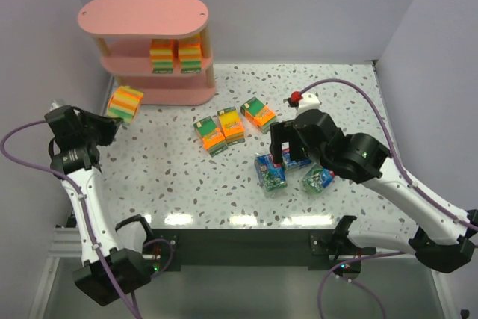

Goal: Place and organize the cleaning sponges onto the shelf

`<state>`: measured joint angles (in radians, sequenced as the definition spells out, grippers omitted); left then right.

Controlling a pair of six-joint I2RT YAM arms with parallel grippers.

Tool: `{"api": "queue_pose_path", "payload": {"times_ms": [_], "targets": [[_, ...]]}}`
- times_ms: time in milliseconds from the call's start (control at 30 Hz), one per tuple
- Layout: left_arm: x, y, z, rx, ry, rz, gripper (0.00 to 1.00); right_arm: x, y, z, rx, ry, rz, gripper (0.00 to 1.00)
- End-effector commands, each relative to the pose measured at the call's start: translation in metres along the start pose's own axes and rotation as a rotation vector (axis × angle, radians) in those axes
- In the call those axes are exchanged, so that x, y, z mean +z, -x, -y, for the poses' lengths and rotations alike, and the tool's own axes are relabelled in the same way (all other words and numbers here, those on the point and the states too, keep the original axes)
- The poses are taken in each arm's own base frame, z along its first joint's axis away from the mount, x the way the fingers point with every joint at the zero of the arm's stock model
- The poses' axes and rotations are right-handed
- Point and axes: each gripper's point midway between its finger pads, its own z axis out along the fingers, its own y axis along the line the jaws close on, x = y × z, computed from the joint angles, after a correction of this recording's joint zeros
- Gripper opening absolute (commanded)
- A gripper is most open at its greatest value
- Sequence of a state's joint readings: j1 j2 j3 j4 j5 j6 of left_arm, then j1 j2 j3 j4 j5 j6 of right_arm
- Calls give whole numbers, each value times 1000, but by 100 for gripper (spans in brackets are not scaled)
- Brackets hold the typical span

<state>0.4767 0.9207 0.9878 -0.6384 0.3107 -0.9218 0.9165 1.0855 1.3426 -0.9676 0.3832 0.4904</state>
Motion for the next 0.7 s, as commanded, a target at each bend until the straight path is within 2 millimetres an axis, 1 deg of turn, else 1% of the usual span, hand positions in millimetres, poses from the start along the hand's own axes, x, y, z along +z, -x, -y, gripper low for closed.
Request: {"api": "queue_pose_path", "payload": {"times_ms": [0, 67, 200, 267, 300, 333, 400, 433, 533, 600, 633, 667], "targets": [[-24, 21, 39, 72, -128, 72, 0, -9, 14, 1, -12, 8, 32, 96], [-32, 33, 57, 72, -205, 131, 0, -9, 15, 1, -27, 4, 29, 96], [-39, 47, 74, 66, -275, 186, 0, -8, 17, 4, -35, -6, 34, 96], [-40, 49, 82, 52, -324, 190, 0, -8, 17, 4, -34, -6, 34, 96], [-39, 53, 87, 55, -368, 209, 0, -9, 16, 4, -31, -6, 34, 96], [-37, 52, 90, 24, -394, 199, 0, -8, 15, 5, -30, -7, 33, 96], [-29, 55, 90, 2, -430, 209, 0, -9, 15, 6, -28, -7, 34, 96], [-26, 55, 91, -35, -449, 198, 0, -9, 14, 7, -27, -11, 32, 96], [-18, 59, 95, -75, -529, 210, 0, -11, 14, 9, -27, -16, 38, 96], [-8, 61, 93, -95, -544, 207, 0, -10, 13, 11, -26, -21, 35, 96], [-4, 61, 92, -116, -552, 203, 0, -11, 13, 11, -22, -21, 37, 96], [-5, 65, 96, -112, -582, 218, 0, -11, 13, 11, -22, -20, 36, 96]]}}
